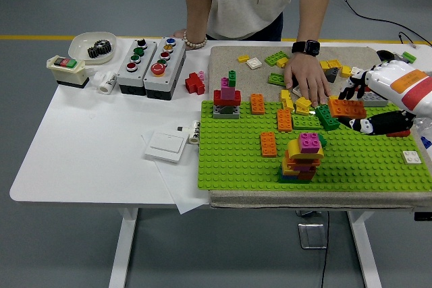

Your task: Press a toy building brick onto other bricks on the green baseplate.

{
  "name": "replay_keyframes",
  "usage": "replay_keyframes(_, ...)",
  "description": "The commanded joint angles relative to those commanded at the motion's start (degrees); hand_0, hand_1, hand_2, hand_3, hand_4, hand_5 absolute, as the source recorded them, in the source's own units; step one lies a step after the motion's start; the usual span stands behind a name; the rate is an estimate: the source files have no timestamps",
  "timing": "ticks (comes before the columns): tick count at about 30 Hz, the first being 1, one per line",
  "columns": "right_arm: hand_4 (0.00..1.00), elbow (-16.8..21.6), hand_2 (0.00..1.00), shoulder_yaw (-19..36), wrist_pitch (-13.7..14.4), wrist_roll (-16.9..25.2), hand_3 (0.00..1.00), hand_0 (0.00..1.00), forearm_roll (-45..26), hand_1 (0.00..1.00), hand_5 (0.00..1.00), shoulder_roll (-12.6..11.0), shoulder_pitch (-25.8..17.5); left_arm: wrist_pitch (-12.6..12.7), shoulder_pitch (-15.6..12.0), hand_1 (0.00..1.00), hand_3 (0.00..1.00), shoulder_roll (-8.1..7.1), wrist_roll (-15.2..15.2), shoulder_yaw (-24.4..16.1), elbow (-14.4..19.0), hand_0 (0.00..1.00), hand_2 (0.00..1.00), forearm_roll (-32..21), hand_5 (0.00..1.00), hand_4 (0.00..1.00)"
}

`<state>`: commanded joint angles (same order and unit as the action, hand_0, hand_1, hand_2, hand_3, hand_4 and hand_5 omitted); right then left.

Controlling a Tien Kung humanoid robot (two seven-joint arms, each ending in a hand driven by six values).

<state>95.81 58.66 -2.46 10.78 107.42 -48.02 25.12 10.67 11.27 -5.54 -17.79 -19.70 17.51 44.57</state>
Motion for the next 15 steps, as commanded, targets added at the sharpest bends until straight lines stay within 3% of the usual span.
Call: replay_keyframes(15,0.753,4.28,0.524,-4.85,-1.47,-3.56,0.536,0.54,-2.05,0.474,0.396,0.47,2.73,-0.17,-0.52,0.769,0.585,-0.04,-0.26,-0.24,-0.01,0.797,0.738,0.56,0.662,0.647)
